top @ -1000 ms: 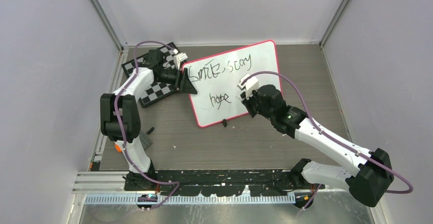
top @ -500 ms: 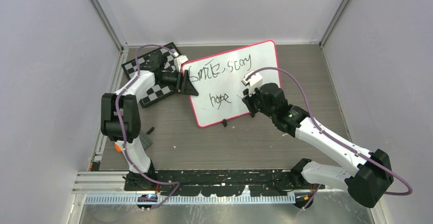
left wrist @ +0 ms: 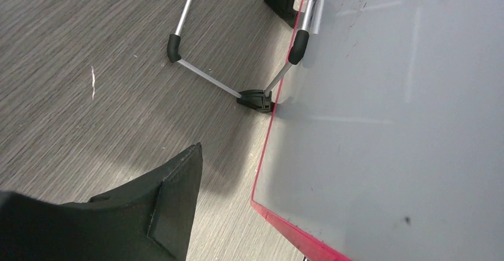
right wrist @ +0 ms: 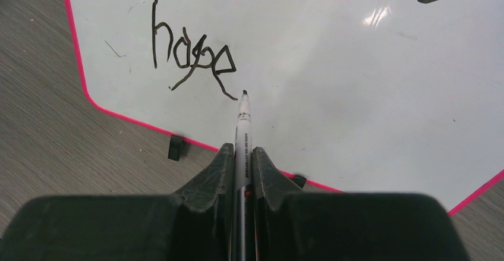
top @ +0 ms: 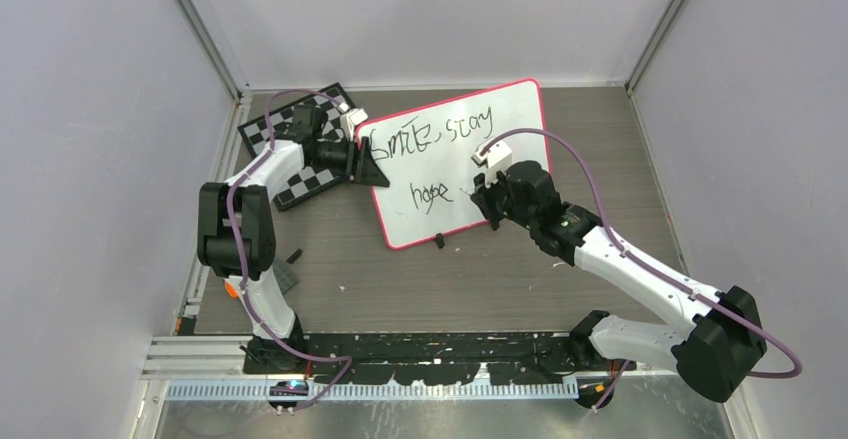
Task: Write a sentence on the whiteboard
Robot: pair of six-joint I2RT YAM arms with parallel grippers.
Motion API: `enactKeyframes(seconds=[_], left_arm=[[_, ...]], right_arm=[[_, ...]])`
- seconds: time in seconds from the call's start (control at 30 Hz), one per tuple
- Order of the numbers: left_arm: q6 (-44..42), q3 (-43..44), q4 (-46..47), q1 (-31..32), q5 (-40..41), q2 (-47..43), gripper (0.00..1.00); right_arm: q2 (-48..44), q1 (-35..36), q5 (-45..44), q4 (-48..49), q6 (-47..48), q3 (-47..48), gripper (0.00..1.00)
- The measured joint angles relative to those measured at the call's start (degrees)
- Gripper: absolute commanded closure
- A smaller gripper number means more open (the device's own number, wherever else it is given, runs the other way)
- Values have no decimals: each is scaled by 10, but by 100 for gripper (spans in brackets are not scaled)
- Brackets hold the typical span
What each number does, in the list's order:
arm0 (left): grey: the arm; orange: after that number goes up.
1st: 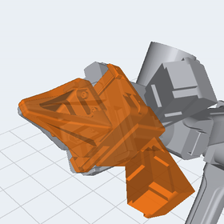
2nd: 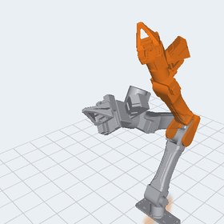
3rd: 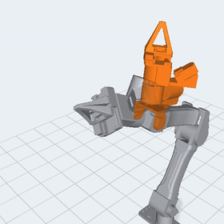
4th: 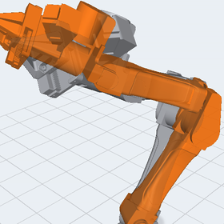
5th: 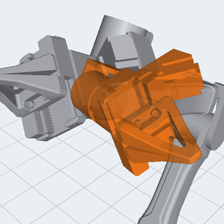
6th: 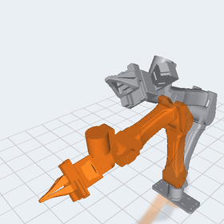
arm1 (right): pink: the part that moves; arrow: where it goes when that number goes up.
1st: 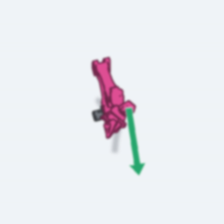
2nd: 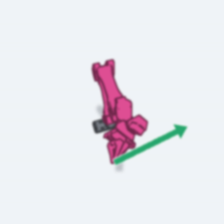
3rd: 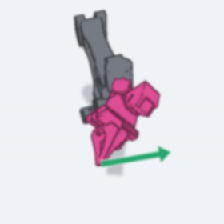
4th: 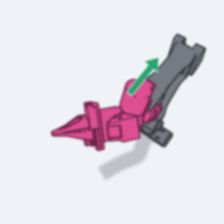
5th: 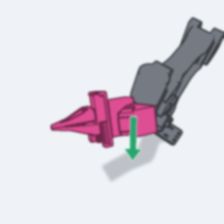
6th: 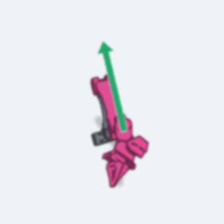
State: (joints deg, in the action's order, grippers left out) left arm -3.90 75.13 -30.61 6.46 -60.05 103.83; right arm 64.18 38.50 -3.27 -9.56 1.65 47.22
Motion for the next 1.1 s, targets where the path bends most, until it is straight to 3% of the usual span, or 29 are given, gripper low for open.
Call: enactKeyframes(seconds=[0.53, 0.87, 1.1], left_arm=[[7, 5, 9, 12, -6, 0, 47], [0, 18, 0, 17, -15, 4, 74], [-10, 32, -15, 18, -17, 11, 83]], right_arm=[[39, -1, 40, 28, 4, 2, 100], [59, -27, 28, 31, 10, 21, 100], [60, -31, 36, 31, 15, 21, 100]])
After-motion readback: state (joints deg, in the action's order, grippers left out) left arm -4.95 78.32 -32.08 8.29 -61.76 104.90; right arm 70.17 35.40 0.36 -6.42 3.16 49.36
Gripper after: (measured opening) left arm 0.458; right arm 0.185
